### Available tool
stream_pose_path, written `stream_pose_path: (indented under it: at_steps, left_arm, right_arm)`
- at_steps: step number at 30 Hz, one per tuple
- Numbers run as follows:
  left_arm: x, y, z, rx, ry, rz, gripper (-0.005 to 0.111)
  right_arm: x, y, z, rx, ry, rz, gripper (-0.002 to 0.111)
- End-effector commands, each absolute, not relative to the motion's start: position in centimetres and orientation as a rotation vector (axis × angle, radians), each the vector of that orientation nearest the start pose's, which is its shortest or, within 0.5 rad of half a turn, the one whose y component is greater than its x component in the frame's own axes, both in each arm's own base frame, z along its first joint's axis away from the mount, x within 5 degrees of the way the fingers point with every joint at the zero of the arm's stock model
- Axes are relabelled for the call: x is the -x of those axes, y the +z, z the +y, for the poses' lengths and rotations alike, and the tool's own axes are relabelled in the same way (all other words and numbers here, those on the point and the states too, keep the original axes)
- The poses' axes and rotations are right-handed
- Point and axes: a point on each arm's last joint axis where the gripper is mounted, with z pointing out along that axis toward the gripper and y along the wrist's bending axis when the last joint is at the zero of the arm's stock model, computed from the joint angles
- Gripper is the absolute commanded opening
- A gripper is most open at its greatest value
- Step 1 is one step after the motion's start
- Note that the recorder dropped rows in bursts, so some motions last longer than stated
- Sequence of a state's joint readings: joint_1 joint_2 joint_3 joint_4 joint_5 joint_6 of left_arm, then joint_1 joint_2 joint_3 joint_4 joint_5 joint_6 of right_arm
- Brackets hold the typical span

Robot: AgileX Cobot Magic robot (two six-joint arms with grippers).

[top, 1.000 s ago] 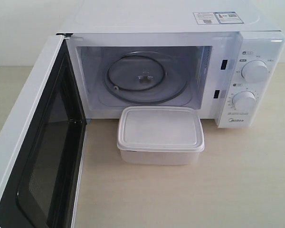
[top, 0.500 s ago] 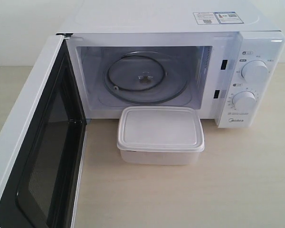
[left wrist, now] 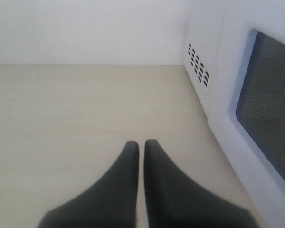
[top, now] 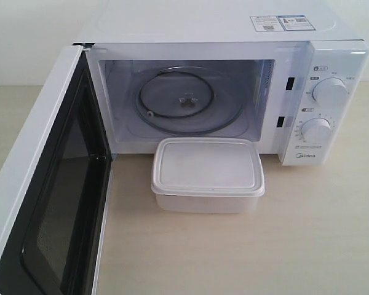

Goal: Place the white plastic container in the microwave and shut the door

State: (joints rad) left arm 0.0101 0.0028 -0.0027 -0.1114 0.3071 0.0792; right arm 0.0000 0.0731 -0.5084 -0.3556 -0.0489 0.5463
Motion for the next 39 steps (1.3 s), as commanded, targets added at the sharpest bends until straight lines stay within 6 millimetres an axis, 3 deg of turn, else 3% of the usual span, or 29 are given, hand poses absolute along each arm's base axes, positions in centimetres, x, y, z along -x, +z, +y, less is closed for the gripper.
stream_pose_path:
  at_steps: [1,6,11,14,20,27,33,39]
  left_arm:
    - [-5.4,18.6,-0.3,0.012,-0.043,1.788,0.004]
    - [-5.4,18.6,-0.3,0.012,-0.043,1.788,0.004]
    - [-5.4,18.6,-0.3,0.012,-0.043,1.788,0.004]
    - [-5.4,18.6,-0.3,0.012,-0.043,1.788,0.004]
    - [-5.4,18.6,-0.3,0.012,-0.043,1.788,0.004]
    - [-5.4,18.6,-0.3,0.012,-0.043,1.788,0.004]
    - [-5.4,18.6,-0.3,0.012,-0.043,1.788,0.004]
    - [-5.4,18.6,-0.3,0.012,-0.043,1.788,0.004]
  right_arm:
    - [-2.3,38.6,-0.7,-0.184,0.104,1.248,0.0]
    - [-6.0,38.3,-1.0,-0.25,0.08,1.546,0.0]
    - [-9.5,35.5,-0.3,-0.318,0.177,1.897,0.0]
    - [-10.9,34.4,0.2,-0.37,0.254,2.018,0.0]
    - [-12.7,33.2,0.9,-0.403,0.351,2.134,0.0]
    - [-14.4,32.1,3.7,-0.193,0.667,2.27,0.0]
    - [-14.5,32.1,4.7,-0.218,0.86,2.27,0.0]
    - [-14.0,30.2,6.0,-0.213,1.11,2.2,0.0]
